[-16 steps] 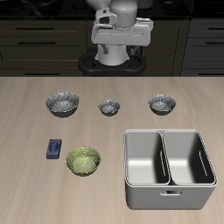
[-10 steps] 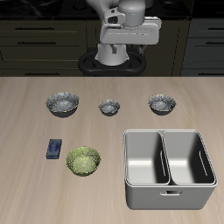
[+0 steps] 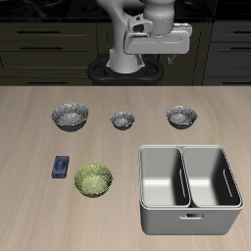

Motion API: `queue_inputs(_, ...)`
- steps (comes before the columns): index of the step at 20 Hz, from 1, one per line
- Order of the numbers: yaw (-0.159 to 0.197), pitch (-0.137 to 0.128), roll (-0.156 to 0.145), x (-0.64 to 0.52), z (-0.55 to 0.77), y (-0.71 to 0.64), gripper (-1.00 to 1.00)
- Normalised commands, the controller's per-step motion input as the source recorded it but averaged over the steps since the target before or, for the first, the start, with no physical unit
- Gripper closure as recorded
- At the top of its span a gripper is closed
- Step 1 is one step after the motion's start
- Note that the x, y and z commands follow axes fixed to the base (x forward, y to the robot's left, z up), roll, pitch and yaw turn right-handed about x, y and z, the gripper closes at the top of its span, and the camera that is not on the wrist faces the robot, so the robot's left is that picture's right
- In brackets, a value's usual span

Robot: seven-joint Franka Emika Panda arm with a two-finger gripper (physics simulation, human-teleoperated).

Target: Stack middle-sized black bowl on the green bowl

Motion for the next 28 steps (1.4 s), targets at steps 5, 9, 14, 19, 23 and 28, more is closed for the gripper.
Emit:
queue_inputs(5, -0.024, 0.034, 0.042, 0.01, -0.12, 0.28, -1.0)
queue_inputs(9, -0.011, 0.002, 0.03, -0.02, 0.01, 0.25, -1.0)
queue_inputs(14, -0.012, -0.007, 0.017, 0.01, 0.03, 0.18, -1.0)
queue_inputs(19, -0.024, 0.004, -0.004, 0.06, -0.1, 0.04, -1.0)
queue_inputs(23, 0.01, 0.035, 0.002, 0.02, -0.25, 0.08, -1.0)
queue_inputs(28, 0.003, 0.022, -0.015, -0.03, -0.29, 0.09, -1.0)
